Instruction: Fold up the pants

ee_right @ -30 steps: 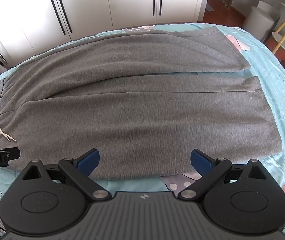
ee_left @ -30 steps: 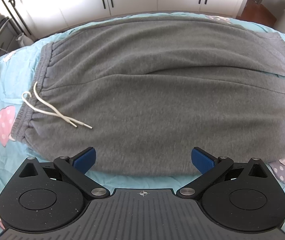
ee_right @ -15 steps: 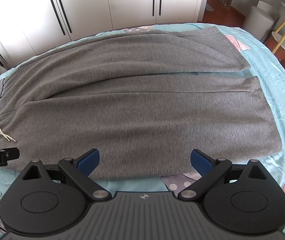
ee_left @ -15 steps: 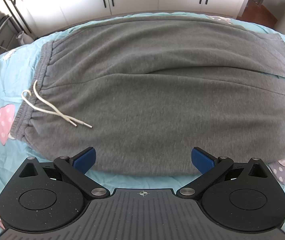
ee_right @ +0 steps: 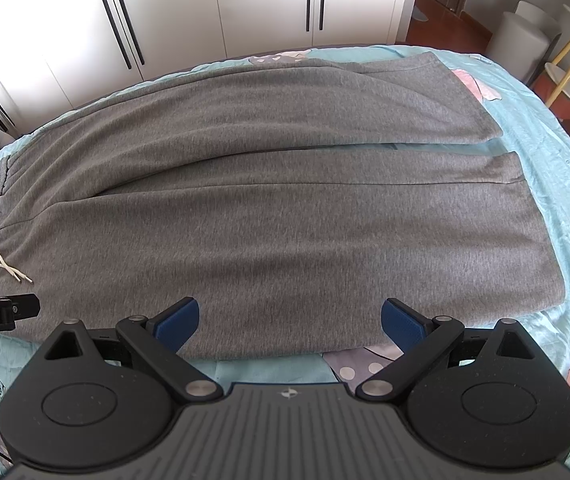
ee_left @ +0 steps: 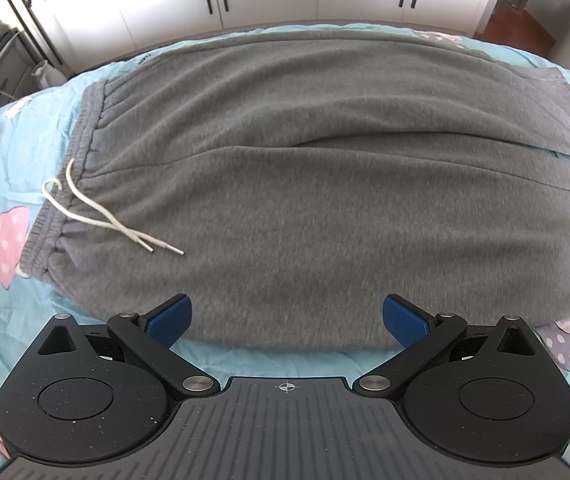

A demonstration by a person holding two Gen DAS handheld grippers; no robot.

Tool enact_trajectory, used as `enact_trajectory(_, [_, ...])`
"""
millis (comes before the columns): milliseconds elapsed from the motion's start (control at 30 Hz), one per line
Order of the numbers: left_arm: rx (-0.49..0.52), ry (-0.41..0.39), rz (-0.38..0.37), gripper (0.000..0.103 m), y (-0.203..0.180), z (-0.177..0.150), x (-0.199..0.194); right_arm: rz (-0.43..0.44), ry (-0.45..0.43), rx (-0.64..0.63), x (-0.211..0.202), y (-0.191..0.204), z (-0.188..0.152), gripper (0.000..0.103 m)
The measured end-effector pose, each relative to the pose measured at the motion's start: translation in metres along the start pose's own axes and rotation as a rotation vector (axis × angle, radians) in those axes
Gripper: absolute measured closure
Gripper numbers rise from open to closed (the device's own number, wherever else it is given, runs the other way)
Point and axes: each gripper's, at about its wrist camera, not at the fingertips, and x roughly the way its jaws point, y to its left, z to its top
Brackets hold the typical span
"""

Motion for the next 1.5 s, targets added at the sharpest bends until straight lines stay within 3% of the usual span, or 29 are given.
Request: enact_trajectory(1500, [-0.018, 0.010, -0.008, 0.000, 0.0021, 0.0014, 0.0027, 0.002, 0.003, 0.000, 0.0007, 0.0002, 0.0004, 0.005])
